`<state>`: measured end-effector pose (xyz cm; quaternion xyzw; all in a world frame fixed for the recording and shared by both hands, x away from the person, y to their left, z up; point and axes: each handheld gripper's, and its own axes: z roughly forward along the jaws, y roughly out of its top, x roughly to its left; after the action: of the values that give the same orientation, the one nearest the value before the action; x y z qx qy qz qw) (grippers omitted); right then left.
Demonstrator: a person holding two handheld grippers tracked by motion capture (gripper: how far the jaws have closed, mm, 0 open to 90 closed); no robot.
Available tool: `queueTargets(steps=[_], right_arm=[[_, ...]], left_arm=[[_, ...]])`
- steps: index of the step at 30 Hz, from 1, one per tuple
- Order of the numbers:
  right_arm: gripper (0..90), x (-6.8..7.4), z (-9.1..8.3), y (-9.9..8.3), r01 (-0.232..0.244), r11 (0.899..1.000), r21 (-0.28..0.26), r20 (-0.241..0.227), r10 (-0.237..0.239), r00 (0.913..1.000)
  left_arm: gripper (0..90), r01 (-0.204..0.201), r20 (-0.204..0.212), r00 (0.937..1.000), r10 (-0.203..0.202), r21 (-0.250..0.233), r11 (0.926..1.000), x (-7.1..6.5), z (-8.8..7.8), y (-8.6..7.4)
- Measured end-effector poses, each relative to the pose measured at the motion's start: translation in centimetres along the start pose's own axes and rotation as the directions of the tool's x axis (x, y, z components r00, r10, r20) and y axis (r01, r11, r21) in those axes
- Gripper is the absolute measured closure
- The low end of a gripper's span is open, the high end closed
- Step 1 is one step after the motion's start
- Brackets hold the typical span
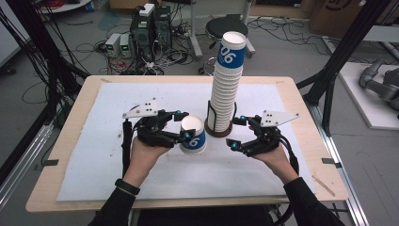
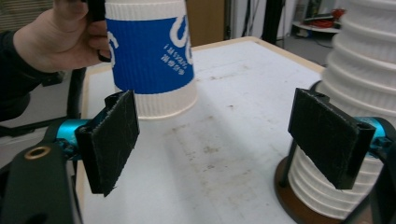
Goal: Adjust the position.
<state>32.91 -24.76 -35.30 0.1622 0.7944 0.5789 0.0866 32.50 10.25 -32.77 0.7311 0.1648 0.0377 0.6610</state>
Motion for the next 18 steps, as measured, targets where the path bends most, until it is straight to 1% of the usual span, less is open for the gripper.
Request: queueTargets(steps=[2, 4, 8, 9, 12, 13, 14, 15, 18], right_arm=[[16.5, 0.2, 0.3, 0.0, 0.004, 1.000, 0.007, -0.017, -0.004, 0.9998], [16.5, 0.3, 0.5, 0.0, 0.004, 1.000, 0.009, -0.023, -0.004, 0.9997], [16.5, 0.7, 1.1, -0.1, 0.008, 1.000, 0.016, -0.050, -0.007, 0.9987], [16.5, 0.8, 1.3, -0.1, 0.009, 1.000, 0.020, -0.062, -0.007, 0.9981], [16.5, 1.1, 1.8, -0.2, 0.006, 1.000, 0.028, -0.092, -0.003, 0.9958], [16.5, 1.1, 1.8, -0.2, 0.006, 1.000, 0.028, -0.092, -0.003, 0.9958], [16.5, 1.3, 2.2, -0.2, 0.005, 0.999, 0.035, -0.112, -0.002, 0.9938], [16.5, 1.4, 2.3, -0.3, 0.005, 0.999, 0.036, -0.122, -0.001, 0.9926], [16.5, 1.6, 2.8, -0.3, -0.005, 0.999, 0.039, -0.136, 0.010, 0.9906]], left_arm=[[30.2, 0.001, 0.009, 1.0000, -0.001, 0.000, 1.0000, -0.2, 0.3, 0.0], [30.2, 0.001, 0.013, 0.9999, -0.001, 0.000, 1.0000, -0.3, 0.5, 0.0], [30.2, -0.002, 0.018, 0.9998, 0.002, 0.001, 1.0000, -0.5, 0.8, 0.0], [30.2, 0.003, 0.022, 0.9997, -0.003, -0.005, 1.0000, -0.5, 0.9, 0.0], [30.2, 0.001, 0.027, 0.9996, -0.001, -0.005, 1.0000, -0.6, 1.0, 0.0], [30.2, 0.005, 0.029, 0.9996, -0.004, -0.009, 0.9999, -0.7, 1.1, 0.0], [30.2, 0.004, 0.033, 0.9995, -0.003, -0.010, 0.9999, -0.8, 1.2, 0.0], [30.2, 0.004, 0.033, 0.9995, -0.003, -0.010, 0.9999, -0.8, 1.2, 0.0], [30.2, 0.001, 0.040, 0.9992, 0.000, -0.009, 1.0000, -1.0, 1.5, 0.0]])
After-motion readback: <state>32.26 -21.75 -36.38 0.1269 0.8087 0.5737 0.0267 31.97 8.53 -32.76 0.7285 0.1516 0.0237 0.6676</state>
